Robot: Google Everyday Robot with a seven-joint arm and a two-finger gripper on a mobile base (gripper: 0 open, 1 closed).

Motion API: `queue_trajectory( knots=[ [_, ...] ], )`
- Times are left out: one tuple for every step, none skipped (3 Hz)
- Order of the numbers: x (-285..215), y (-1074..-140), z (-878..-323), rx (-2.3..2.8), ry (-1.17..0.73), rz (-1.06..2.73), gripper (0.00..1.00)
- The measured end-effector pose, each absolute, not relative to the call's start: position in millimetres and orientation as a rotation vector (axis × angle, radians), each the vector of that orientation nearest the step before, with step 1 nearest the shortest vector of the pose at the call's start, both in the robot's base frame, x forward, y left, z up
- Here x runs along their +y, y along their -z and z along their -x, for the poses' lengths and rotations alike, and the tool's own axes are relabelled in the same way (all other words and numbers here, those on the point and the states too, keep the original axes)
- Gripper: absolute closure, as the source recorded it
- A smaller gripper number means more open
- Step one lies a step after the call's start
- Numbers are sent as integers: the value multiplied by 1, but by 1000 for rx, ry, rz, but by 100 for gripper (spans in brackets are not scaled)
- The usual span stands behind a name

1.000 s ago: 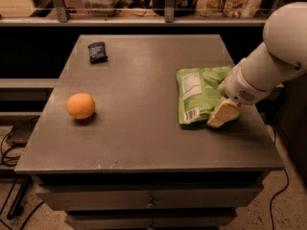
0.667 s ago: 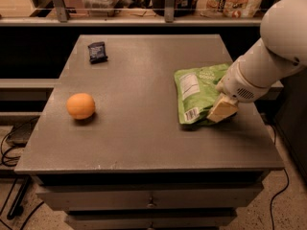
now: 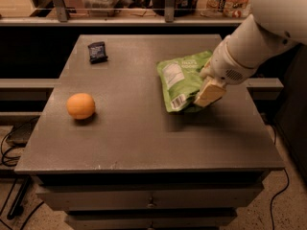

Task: Move green rice chip bag near rxbar blueberry

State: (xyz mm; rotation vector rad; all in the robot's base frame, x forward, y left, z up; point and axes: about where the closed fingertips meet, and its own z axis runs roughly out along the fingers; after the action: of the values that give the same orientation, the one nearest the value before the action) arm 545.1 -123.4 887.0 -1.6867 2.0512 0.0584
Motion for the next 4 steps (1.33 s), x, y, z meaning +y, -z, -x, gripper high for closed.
queue_trajectory(
  knots=[
    [-96,-926,-564,1937,-84,1729,100],
    [-62,-955,-588,1847,-102,1775,100],
    [-33,-957,-608,1813,-154,1810,100],
    [-13,-944,-629,1807,-187,1809,100]
  ],
)
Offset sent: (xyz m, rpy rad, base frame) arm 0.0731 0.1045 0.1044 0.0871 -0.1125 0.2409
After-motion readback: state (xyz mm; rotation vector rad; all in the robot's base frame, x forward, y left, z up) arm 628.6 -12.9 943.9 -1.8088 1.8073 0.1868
